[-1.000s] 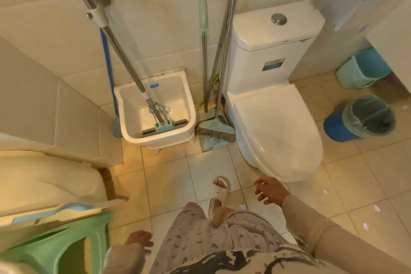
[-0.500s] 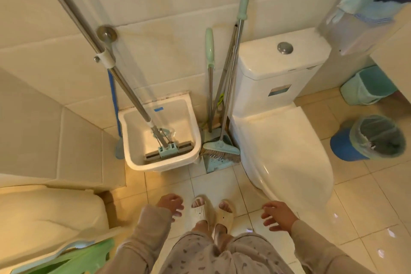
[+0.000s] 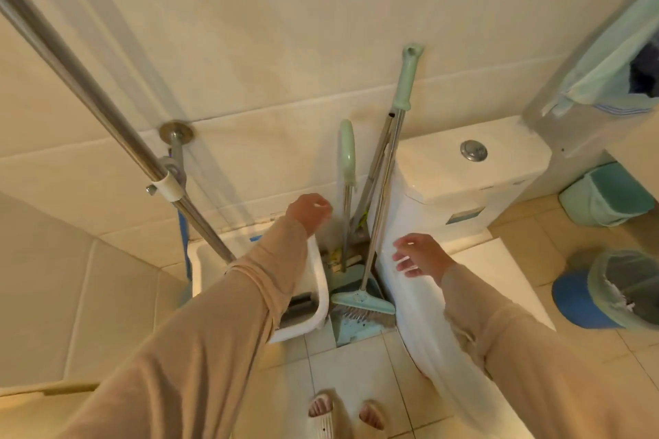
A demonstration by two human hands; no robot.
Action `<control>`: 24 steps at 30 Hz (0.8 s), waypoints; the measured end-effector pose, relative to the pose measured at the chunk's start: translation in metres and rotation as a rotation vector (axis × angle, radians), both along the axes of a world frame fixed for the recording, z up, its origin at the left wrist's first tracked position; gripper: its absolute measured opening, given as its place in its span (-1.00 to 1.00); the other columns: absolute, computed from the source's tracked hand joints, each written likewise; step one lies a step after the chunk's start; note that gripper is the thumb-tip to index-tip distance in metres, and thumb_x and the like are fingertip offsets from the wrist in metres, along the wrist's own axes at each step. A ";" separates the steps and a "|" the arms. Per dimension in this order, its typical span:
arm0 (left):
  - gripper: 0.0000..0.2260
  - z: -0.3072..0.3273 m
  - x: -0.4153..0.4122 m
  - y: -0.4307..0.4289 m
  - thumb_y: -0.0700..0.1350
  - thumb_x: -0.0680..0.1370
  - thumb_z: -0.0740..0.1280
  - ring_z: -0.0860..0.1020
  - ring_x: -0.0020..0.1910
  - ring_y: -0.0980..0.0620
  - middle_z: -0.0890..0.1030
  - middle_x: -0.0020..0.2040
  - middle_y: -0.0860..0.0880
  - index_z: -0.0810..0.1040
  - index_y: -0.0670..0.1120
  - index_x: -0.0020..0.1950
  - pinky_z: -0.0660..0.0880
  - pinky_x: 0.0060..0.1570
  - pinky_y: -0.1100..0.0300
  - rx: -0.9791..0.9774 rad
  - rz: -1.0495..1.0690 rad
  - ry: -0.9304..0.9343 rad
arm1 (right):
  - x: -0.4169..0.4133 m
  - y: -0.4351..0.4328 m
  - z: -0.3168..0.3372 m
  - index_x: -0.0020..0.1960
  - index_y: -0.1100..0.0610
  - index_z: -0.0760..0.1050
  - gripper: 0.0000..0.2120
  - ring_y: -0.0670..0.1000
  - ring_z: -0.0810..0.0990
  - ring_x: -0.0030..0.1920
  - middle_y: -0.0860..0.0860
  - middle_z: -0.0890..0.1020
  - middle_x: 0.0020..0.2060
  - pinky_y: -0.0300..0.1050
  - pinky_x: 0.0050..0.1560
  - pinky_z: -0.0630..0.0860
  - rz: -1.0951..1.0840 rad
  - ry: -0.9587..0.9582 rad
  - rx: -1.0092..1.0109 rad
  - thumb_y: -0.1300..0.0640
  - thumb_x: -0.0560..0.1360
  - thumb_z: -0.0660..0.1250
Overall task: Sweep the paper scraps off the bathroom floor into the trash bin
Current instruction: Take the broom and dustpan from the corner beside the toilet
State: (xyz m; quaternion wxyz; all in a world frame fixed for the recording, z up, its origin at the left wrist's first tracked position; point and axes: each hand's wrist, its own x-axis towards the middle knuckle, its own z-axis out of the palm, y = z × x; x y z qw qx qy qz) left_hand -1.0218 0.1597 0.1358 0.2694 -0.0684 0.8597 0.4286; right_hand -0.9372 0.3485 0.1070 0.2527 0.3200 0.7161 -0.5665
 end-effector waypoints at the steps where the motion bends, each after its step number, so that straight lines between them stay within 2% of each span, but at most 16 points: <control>1: -0.78 0.006 -0.014 0.007 -0.19 0.56 0.24 0.55 0.17 -0.20 0.60 0.17 -0.24 0.56 -0.23 0.15 0.48 0.17 0.03 -0.003 -0.002 0.043 | -0.017 0.001 0.009 0.05 0.21 0.39 -0.92 0.01 0.49 -0.35 0.07 0.51 -0.31 -0.22 -0.35 0.43 -0.023 0.034 -0.026 0.23 0.59 0.16; 3: -0.79 0.017 -0.038 0.022 -0.19 0.56 0.24 0.53 0.19 -0.20 0.59 0.18 -0.23 0.56 -0.21 0.14 0.46 0.20 0.04 -0.019 -0.012 0.130 | -0.047 0.004 0.025 0.05 0.21 0.38 -0.92 0.02 0.50 -0.31 0.08 0.51 -0.29 -0.18 -0.29 0.47 -0.095 0.084 -0.108 0.23 0.59 0.15; 6: -0.75 0.034 -0.068 0.043 -0.27 0.55 0.16 0.49 0.21 -0.14 0.56 0.23 -0.16 0.55 -0.16 0.15 0.38 0.17 0.18 -0.082 -0.030 0.275 | -0.085 0.006 0.039 -0.03 0.19 0.38 -0.91 0.05 0.48 -0.31 0.12 0.49 -0.29 -0.11 -0.17 0.49 -0.267 0.158 -0.258 0.24 0.60 0.12; 8: -0.67 0.042 -0.085 0.054 -0.34 0.53 0.10 0.48 0.22 -0.12 0.55 0.24 -0.14 0.53 -0.14 0.18 0.34 0.15 0.21 -0.143 -0.087 0.381 | -0.108 0.006 0.042 -0.09 0.21 0.37 -0.87 0.06 0.43 -0.34 0.14 0.46 -0.31 -0.04 0.00 0.48 -0.429 0.172 -0.341 0.28 0.60 0.08; 10: -0.62 0.044 -0.097 0.060 -0.38 0.50 0.11 0.45 0.24 -0.12 0.52 0.25 -0.15 0.50 -0.12 0.23 0.35 0.21 0.13 -0.238 -0.245 0.484 | -0.127 0.005 0.043 -0.14 0.22 0.35 -0.80 0.07 0.42 -0.33 0.16 0.46 -0.29 -0.01 0.22 0.43 -0.577 0.174 -0.439 0.31 0.61 0.03; 11: -0.60 0.044 -0.101 0.061 -0.37 0.49 0.14 0.41 0.27 -0.12 0.49 0.27 -0.14 0.47 -0.09 0.26 0.34 0.24 0.08 -0.326 -0.368 0.532 | -0.135 0.005 0.044 -0.06 0.24 0.37 -0.81 0.09 0.45 -0.28 0.19 0.50 -0.23 0.01 0.28 0.40 -0.633 0.184 -0.489 0.30 0.61 0.00; 12: -0.58 0.043 -0.103 0.061 -0.36 0.49 0.17 0.36 0.32 -0.12 0.45 0.31 -0.12 0.44 -0.05 0.30 0.32 0.27 0.05 -0.433 -0.503 0.584 | -0.143 0.005 0.044 0.11 0.24 0.37 -0.79 0.14 0.51 -0.16 0.23 0.54 -0.08 0.03 0.30 0.39 -0.678 0.198 -0.545 0.27 0.63 -0.02; 13: -0.56 0.041 -0.105 0.059 -0.35 0.49 0.21 0.31 0.37 -0.10 0.39 0.36 -0.10 0.42 -0.02 0.33 0.28 0.31 0.04 -0.526 -0.626 0.629 | -0.149 0.005 0.043 0.32 0.22 0.30 -0.70 0.19 0.54 0.03 0.26 0.54 0.12 0.06 0.31 0.38 -0.717 0.206 -0.589 0.23 0.64 -0.04; 14: -0.53 0.038 -0.106 0.058 -0.34 0.48 0.24 0.24 0.43 -0.07 0.33 0.41 -0.09 0.40 0.00 0.35 0.23 0.36 0.04 -0.590 -0.721 0.657 | -0.156 0.006 0.043 0.44 0.20 0.20 -0.62 0.21 0.50 0.21 0.27 0.47 0.28 0.08 0.32 0.37 -0.754 0.207 -0.629 0.21 0.64 -0.05; 16: -0.49 0.032 -0.104 0.056 -0.33 0.48 0.27 0.08 0.51 -0.04 0.22 0.49 -0.06 0.35 0.01 0.39 0.09 0.46 0.01 -0.657 -0.816 0.659 | -0.166 0.006 0.040 0.50 0.17 0.12 -0.57 0.22 0.40 0.37 0.24 0.38 0.39 0.12 0.32 0.37 -0.793 0.216 -0.685 0.17 0.65 -0.05; 19: -0.51 0.023 -0.099 0.055 -0.29 0.51 0.27 -0.04 0.54 -0.04 0.11 0.53 -0.06 0.33 0.00 0.41 -0.07 0.50 -0.06 -0.796 -0.910 0.689 | -0.176 0.004 0.036 0.52 0.16 0.11 -0.55 0.22 0.35 0.41 0.16 0.32 0.43 0.15 0.37 0.32 -0.811 0.217 -0.739 0.10 0.65 -0.02; 22: -0.64 0.014 -0.093 0.055 -0.24 0.56 0.22 0.01 0.53 -0.14 0.22 0.49 -0.15 0.40 -0.11 0.36 -0.12 0.50 -0.12 -0.996 -1.064 0.852 | -0.176 0.002 0.035 0.53 0.17 0.09 -0.47 0.19 0.31 0.45 0.12 0.29 0.47 0.15 0.42 0.25 -0.807 0.210 -0.778 -0.07 0.64 -0.05; 24: -0.73 0.008 -0.086 0.055 -0.29 0.58 0.18 0.20 0.45 -0.20 0.43 0.34 -0.19 0.48 -0.19 0.26 -0.11 0.50 -0.15 -1.101 -1.211 0.945 | -0.169 0.004 0.037 0.40 0.14 0.27 -0.53 0.17 0.31 0.46 0.14 0.32 0.46 0.11 0.43 0.23 -0.829 0.183 -0.749 -0.11 0.63 -0.07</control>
